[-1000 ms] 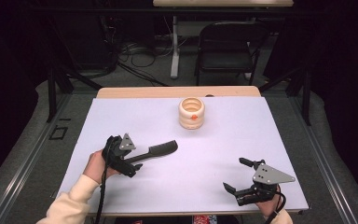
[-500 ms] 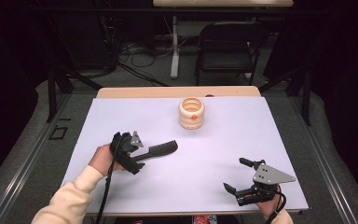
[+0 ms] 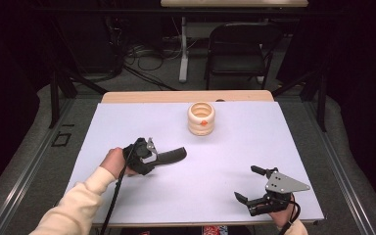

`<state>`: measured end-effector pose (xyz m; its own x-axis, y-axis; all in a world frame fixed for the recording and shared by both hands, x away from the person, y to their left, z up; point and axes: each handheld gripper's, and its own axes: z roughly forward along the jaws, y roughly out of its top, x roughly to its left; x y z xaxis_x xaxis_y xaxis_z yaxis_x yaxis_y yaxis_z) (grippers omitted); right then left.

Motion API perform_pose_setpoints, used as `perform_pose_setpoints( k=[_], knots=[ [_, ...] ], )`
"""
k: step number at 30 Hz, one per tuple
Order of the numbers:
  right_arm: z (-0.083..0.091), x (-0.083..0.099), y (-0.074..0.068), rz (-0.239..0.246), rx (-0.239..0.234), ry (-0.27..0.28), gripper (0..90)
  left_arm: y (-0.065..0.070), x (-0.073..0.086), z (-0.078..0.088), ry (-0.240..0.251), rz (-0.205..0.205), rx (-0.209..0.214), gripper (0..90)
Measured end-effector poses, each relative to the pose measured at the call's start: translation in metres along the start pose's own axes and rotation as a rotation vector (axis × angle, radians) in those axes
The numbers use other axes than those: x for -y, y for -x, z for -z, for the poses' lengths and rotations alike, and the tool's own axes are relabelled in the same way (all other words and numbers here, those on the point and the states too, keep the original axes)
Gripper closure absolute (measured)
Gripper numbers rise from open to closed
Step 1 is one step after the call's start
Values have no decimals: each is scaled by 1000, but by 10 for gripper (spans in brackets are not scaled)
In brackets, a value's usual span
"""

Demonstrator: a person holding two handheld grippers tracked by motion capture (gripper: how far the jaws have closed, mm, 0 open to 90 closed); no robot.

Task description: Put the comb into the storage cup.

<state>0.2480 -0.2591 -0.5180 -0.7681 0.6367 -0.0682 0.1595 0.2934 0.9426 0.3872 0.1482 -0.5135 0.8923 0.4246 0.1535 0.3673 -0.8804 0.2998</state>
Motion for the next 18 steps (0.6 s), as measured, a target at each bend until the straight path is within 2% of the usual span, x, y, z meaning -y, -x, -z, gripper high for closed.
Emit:
perform_pose_setpoints(
  k=[7,14,18],
  knots=[
    [0,0,0,-2,-2,-1,6,-7,-8,-8,-38,-7,45,628],
    [0,0,0,-2,-2,0,6,-12,-12,-18,-99,-29,77,677],
    [0,0,0,-9,-3,-2,6,-13,-13,-18,-102,-34,92,703]
  ],
)
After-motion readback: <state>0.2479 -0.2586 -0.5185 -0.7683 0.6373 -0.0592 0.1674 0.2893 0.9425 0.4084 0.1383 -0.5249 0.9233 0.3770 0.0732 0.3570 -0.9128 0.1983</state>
